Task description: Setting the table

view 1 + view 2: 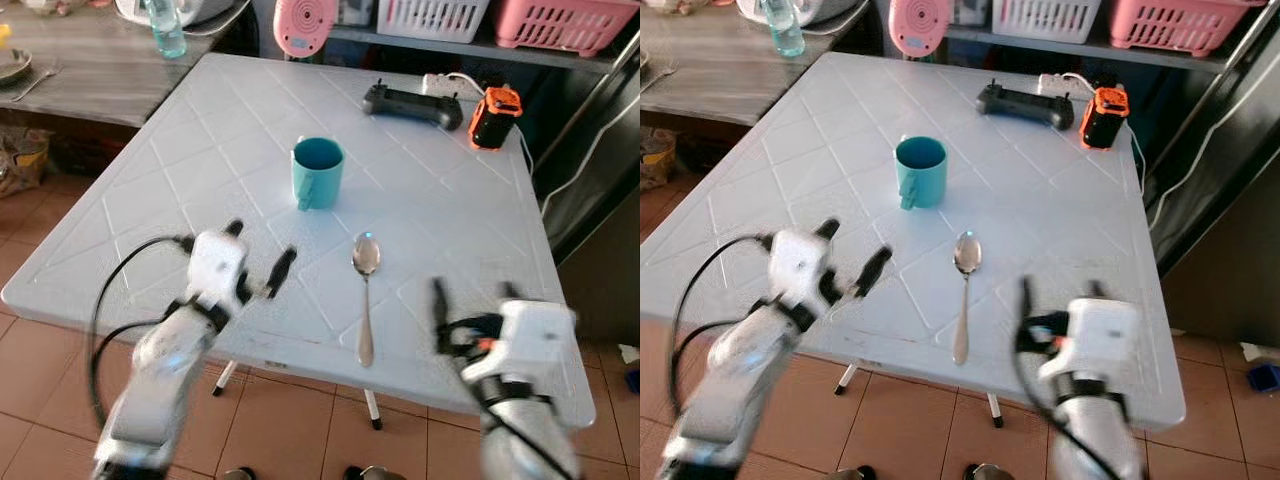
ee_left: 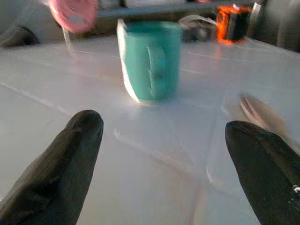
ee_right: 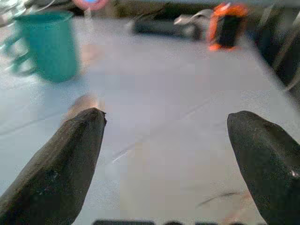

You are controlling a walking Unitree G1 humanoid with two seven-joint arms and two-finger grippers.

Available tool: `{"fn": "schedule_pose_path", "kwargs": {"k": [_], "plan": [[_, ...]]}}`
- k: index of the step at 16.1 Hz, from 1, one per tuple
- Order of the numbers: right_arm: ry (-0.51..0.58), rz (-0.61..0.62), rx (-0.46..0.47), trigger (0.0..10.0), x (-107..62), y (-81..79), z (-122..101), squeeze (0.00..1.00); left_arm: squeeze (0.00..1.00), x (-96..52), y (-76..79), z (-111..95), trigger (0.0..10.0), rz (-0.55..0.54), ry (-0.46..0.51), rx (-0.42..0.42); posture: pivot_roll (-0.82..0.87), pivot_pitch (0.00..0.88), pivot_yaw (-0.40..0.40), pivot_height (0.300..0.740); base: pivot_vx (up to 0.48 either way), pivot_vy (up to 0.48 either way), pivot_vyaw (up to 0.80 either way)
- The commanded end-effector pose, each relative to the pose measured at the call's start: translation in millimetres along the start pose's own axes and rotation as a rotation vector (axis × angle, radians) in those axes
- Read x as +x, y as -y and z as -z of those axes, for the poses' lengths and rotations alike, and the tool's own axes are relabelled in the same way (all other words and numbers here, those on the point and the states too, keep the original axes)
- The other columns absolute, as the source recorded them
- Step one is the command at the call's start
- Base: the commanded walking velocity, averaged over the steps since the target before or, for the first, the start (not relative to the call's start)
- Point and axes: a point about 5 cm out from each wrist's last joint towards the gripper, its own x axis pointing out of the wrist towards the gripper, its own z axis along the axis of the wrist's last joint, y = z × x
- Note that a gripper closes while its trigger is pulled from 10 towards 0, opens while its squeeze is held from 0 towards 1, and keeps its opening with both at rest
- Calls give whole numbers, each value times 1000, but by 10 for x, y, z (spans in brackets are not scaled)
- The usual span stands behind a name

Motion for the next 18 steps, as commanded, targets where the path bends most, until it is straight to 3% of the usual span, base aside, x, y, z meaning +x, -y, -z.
{"fn": "schedule_pose_path", "kwargs": {"k": [1,5,8,10,13,15,18], "plan": [[-50,-52,-10,10000,-43,-45,81,0,0,-92,21,2,10000,72,-11,-32,70,203,-38,740,0,0,0],[-152,-147,20,10000,-71,-169,221,0,0,-217,74,31,10000,185,-55,-46,84,217,-42,740,0,0,0],[-237,-170,35,10000,52,-280,333,0,0,-259,61,32,10000,227,-74,-55,92,227,-37,740,0,0,0],[-215,-172,72,10000,204,-392,248,0,0,-276,63,32,10000,252,-87,-56,89,240,-30,740,0,0,0],[-221,-182,100,10000,301,-512,202,0,0,-282,81,26,10000,274,-94,-58,94,257,-29,740,0,0,0],[-293,-204,77,10000,320,-604,252,0,0,-279,88,13,10000,284,-100,-59,98,264,-29,740,0,0,0],[-350,-202,123,10000,327,-608,301,0,0,-281,93,7,10000,288,-102,-60,100,263,-26,740,0,0,0]]}}
